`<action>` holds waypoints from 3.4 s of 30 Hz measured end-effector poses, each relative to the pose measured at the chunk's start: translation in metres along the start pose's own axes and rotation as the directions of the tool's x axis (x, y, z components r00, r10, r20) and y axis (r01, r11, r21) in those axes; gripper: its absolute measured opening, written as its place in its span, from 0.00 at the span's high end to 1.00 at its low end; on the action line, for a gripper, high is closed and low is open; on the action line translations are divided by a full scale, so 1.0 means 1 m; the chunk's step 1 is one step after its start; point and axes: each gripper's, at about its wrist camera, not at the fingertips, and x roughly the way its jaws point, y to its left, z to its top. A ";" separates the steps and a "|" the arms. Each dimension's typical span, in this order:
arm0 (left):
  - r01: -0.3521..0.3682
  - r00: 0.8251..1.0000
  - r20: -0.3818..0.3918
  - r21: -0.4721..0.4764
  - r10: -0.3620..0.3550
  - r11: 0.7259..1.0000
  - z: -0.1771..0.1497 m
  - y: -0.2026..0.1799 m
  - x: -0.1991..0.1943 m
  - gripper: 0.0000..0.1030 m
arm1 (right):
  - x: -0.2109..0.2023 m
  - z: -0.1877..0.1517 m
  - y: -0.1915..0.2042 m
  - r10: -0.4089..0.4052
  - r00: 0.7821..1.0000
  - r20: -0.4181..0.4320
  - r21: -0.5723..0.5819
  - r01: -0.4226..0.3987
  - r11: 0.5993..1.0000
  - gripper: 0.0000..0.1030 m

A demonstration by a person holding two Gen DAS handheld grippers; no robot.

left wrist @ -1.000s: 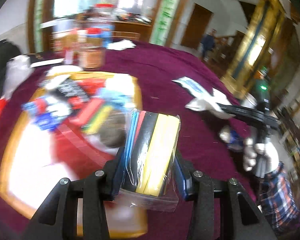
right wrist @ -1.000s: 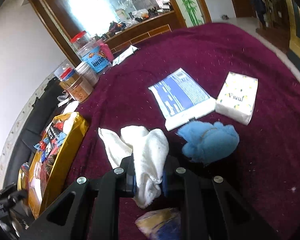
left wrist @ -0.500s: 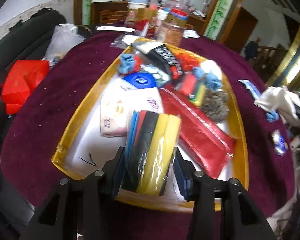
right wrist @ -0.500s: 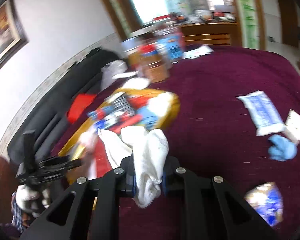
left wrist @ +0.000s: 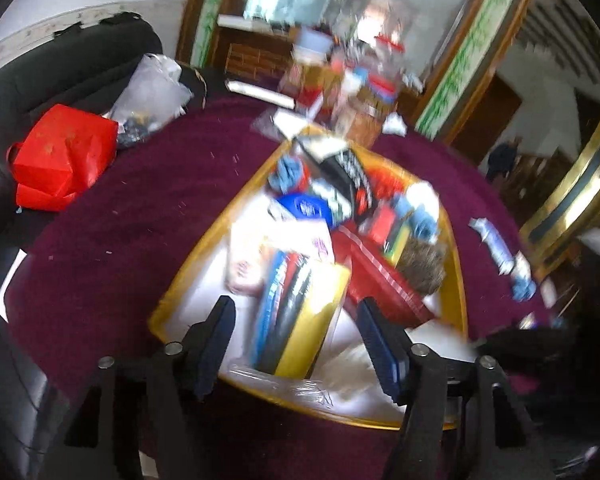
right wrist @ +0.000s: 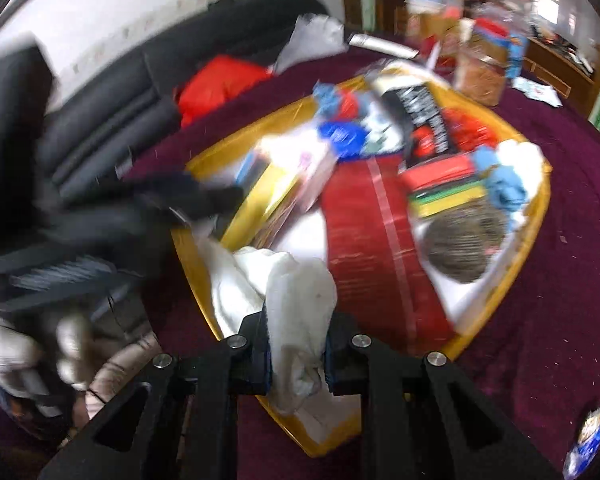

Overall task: Organize soft objects
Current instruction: 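Place the striped sponge pack on the tray with the left tool while the right tool carries the white cloth, then grasp the blue knit cloth with the right tool while the left tool reaches the snack bag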

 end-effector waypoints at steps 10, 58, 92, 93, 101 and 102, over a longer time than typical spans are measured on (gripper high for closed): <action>0.066 0.992 0.117 -0.067 -0.058 0.996 0.004 0.024 -0.031 0.28 | 0.038 0.013 0.019 -0.071 0.996 -0.052 -0.031 0.069 0.997 0.70; -0.130 0.991 0.092 0.489 0.098 0.863 -0.043 -0.197 0.004 0.15 | -0.167 -0.233 -0.263 -0.444 0.872 0.207 0.656 0.214 0.724 0.26; 0.141 0.973 -0.231 0.551 -0.012 0.822 -0.090 -0.278 0.107 0.01 | -0.108 -0.160 -0.371 -0.289 0.953 0.088 0.781 0.114 0.614 0.26; 0.148 0.971 -0.237 0.545 -0.018 0.825 -0.090 -0.277 0.106 0.01 | -0.105 -0.159 -0.373 -0.289 0.953 0.087 0.784 0.114 0.611 0.26; 0.165 0.969 -0.247 0.560 -0.026 0.812 -0.092 -0.276 0.104 0.01 | -0.113 -0.173 -0.358 -0.341 0.936 0.088 0.747 0.164 0.645 0.61; 0.164 0.969 -0.245 0.560 -0.027 0.812 -0.093 -0.277 0.103 0.01 | -0.117 -0.178 -0.353 -0.368 0.926 0.083 0.740 0.190 0.645 0.61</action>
